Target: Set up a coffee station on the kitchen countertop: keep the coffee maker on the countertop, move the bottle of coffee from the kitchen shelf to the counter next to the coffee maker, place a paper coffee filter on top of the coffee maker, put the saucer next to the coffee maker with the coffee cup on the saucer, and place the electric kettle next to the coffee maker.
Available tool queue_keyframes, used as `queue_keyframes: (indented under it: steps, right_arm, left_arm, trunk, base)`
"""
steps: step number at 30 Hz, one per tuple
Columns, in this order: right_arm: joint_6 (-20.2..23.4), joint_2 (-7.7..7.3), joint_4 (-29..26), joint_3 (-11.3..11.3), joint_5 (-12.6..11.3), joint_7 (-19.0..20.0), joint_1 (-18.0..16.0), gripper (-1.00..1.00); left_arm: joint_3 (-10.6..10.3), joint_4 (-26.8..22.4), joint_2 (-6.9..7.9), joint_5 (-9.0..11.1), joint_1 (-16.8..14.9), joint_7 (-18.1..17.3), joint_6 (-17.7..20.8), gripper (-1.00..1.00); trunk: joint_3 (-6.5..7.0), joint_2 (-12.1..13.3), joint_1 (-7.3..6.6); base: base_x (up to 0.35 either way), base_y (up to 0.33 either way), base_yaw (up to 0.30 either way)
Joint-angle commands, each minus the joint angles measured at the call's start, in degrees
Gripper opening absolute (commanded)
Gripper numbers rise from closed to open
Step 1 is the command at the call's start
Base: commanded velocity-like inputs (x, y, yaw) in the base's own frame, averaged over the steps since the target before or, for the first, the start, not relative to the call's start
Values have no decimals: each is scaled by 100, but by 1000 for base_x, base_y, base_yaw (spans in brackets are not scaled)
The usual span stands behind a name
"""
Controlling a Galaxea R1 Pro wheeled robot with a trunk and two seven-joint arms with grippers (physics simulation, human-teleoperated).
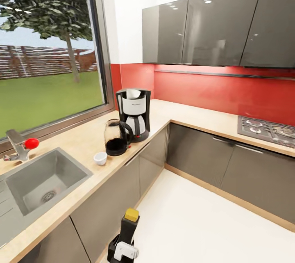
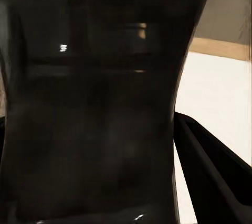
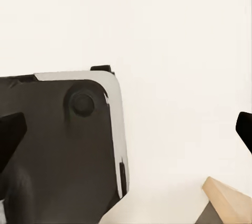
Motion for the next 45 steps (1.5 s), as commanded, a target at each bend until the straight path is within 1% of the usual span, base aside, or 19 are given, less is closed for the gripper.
queue_keyframes:
  steps: [1,6,29,45]
  right_arm:
    - [-15,1,3,-90,63,25,-2,100]
    - [-16,-5,16,-144,74,25,-2,100]
    - [-11,1,35,-139,79,21,-2,100]
    - [1,1,26,-138,88,16,-2,100]
  left_arm:
    - [-31,7,4,6,-7,50,-18,-100]
    - [-31,16,1,9,-6,50,-19,-100]
    - [-31,139,-5,9,-6,50,-28,-100]
    - [-29,148,-5,9,-6,50,-34,-100]
  trunk:
    - [-11,-11,5]
    - [-11,-11,5]
    - [-11,-11,5]
    - [-11,-11,5]
  base:
    - [225,-229,-293]
    - [219,-228,-298]
    - [180,-236,-287]
    - [173,-256,-27]
